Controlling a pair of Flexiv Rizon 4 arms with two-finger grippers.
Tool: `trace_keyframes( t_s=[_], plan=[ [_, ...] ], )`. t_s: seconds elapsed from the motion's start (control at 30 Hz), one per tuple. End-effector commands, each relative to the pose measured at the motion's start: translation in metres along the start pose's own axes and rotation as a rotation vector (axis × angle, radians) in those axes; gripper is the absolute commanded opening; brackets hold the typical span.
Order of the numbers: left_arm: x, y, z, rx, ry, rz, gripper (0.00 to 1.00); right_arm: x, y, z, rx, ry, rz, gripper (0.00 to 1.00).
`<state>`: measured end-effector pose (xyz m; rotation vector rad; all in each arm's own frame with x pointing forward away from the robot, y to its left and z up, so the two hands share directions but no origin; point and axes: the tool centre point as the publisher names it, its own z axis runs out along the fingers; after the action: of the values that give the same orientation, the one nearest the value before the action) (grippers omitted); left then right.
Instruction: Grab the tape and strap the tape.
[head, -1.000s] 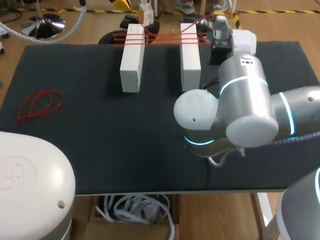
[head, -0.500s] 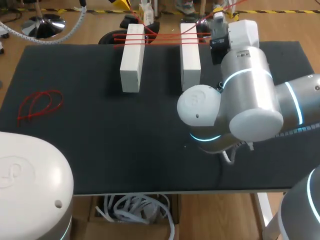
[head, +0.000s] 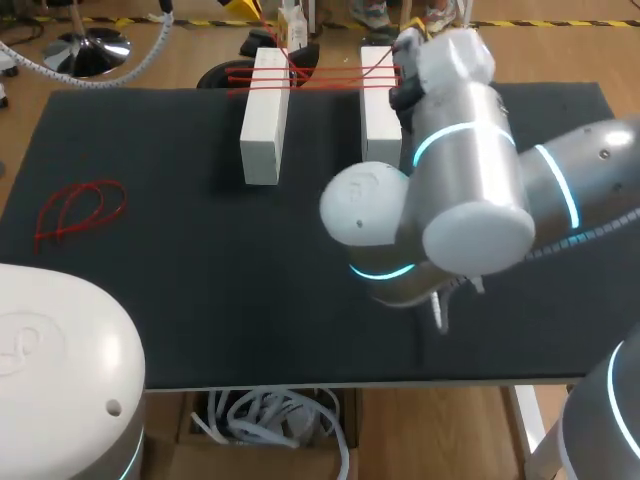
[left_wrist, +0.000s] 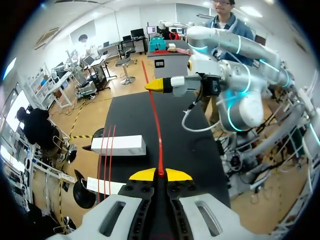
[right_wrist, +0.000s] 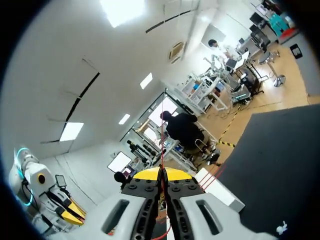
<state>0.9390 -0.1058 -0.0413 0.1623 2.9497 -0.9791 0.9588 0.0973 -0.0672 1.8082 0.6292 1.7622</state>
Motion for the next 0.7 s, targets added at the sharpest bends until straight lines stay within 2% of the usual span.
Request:
trace_keyframes(
  t_s=[0.03, 0.5, 0.57, 0.7],
  plan=[
    [0.000, 0.000, -0.001, -0.003, 0.002, -0.001, 0.00, 0.016, 0.008, -0.001, 0.023, -0.082, -0.105, 0.00],
    [0.000, 0.000, -0.001, -0.003, 0.002, -0.001, 0.00, 0.016, 0.008, -0.001, 0.023, -0.082, -0.105, 0.00],
    [0.000, 0.000, -0.001, -0.003, 0.002, -0.001, 0.00, 0.020, 0.005, -0.001, 0.020, -0.099, -0.149, 0.00],
    [0.000, 0.000, -0.001, -0.003, 0.002, -0.001, 0.00, 0.026, 0.000, -0.006, -0.018, -0.081, -0.356, 0.00]
  ],
)
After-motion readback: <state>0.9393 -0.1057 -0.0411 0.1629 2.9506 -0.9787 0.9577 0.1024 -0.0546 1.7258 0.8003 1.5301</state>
